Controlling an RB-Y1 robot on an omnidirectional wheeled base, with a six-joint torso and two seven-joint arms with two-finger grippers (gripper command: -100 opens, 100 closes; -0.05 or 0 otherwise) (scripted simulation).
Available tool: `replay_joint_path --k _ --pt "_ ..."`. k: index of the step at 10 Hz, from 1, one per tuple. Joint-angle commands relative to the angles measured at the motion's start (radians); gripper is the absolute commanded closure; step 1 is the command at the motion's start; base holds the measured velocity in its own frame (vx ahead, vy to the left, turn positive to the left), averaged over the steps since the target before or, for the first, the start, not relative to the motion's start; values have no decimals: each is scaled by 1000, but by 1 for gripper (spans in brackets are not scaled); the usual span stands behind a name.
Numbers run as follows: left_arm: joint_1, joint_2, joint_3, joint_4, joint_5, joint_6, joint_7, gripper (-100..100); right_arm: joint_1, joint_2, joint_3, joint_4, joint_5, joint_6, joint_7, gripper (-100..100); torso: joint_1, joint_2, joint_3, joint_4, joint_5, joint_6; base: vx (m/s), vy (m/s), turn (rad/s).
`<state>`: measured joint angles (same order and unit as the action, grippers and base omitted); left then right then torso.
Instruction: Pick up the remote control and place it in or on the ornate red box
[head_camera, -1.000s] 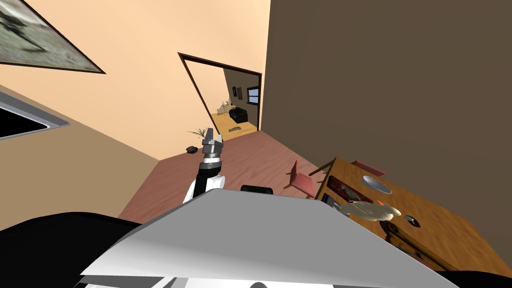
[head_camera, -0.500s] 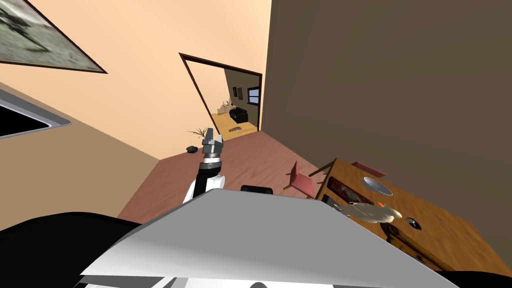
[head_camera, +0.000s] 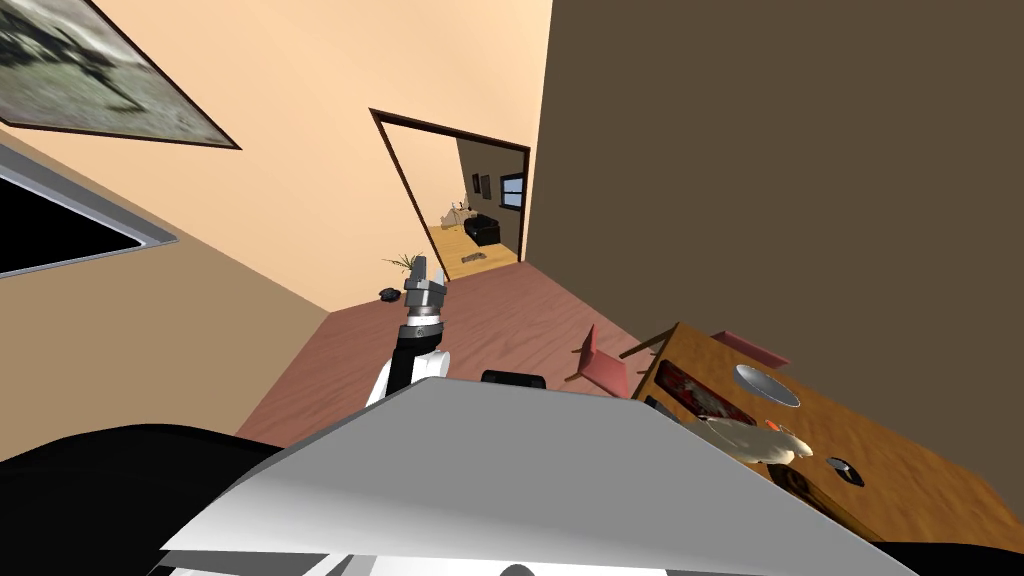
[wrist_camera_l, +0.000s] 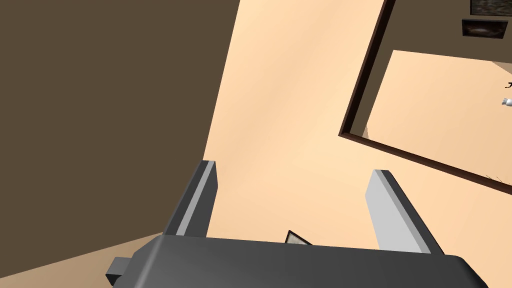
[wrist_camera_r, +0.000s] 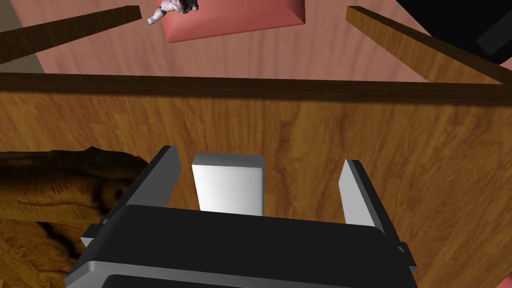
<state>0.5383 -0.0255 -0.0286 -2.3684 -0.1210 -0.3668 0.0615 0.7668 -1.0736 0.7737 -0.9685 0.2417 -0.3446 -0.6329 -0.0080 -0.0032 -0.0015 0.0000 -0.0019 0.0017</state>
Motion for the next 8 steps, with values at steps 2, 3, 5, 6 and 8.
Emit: replay_joint_path --k 2,3,5,6,8 --pt "0 0 0 0 0 0 0 0 -17 0 5 13 -3 4 -12 -100 -3 1 0 0 -1 0 -16 -106 77" --pt "0 0 0 0 0 0 0 0 -32 1 9 22 -5 6 -20 -100 -2 1 0 0 -1 0 -21 -118 103" --pt "0 0 0 0 0 0 0 0 -62 4 15 40 -9 9 -35 -100 -6 1 1 0 -1 0 -21 -126 111" --pt "0 0 0 0 0 0 0 0 -56 -1 16 26 -8 15 -36 -100 -3 0 0 0 -1 0 1 -16 6" --pt "0 0 0 0 0 0 0 0 -67 35 15 50 -6 25 -20 -100 4 0 0 0 1 1 -2 0 7"
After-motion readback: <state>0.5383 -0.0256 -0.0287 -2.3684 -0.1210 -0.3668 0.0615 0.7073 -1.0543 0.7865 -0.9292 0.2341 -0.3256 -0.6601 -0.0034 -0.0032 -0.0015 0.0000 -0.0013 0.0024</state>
